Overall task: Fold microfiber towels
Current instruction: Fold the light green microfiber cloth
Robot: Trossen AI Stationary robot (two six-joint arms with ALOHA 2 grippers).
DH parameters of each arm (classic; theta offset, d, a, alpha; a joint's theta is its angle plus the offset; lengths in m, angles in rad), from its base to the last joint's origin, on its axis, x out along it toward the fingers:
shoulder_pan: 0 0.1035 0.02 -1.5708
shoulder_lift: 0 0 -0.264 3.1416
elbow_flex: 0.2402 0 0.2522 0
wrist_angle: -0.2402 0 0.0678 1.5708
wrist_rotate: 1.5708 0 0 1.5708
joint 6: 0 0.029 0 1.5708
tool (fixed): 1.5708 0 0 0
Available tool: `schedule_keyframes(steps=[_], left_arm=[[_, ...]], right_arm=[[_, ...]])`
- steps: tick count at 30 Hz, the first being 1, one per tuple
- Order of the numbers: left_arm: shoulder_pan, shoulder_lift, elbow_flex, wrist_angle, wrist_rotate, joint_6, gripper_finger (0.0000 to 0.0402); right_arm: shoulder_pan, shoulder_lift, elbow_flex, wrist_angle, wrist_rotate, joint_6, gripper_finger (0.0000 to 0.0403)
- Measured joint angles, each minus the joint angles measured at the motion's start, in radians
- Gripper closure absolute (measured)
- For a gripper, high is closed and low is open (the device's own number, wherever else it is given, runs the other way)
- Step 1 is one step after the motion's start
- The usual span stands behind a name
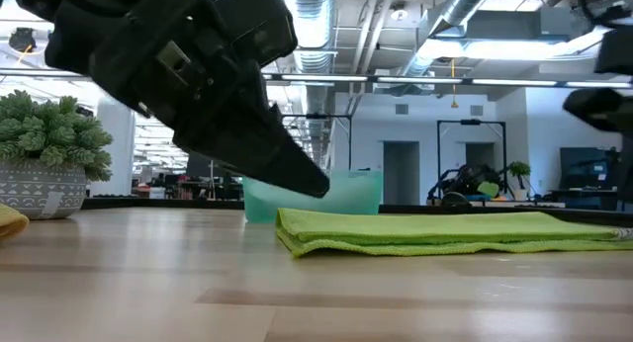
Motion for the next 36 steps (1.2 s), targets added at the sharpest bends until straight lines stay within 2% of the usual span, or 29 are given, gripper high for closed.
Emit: schedule_keyframes(steps=[5, 10, 18, 26, 31, 36], left_arm=[[-0.012, 0.012, -0.001, 0.020, 0.001, 0.029, 0.0317], [-0.014, 0.015, -0.001, 0.014, 0.004, 0.027, 0.0324], [-0.027, 0.018, 0.039, -0.007, 0.037, 0.067, 0.0325], [-0.034, 0.021, 0.176, -0.275, -0.028, 0.214, 0.0318], [-0.034, 0.023, 0.174, -0.318, -0.015, 0.311, 0.0283], [-0.034, 0.023, 0.173, -0.359, -0.043, 0.322, 0.0268]], right_arm=[[-0.087, 0.010, -0.064, 0.216, -0.026, -0.108, 0.0388], [-0.151, 0.009, -0.102, 0.256, -0.044, -0.112, 0.0393], [-0.154, 0.009, -0.104, 0.314, -0.236, -0.138, 0.0373], [-0.151, 0.009, -0.104, 0.318, -0.222, -0.139, 0.0384], [-0.151, 0.009, -0.104, 0.322, -0.211, -0.139, 0.0382], [-0.151, 0.009, -0.104, 0.322, -0.210, -0.139, 0.0374]])
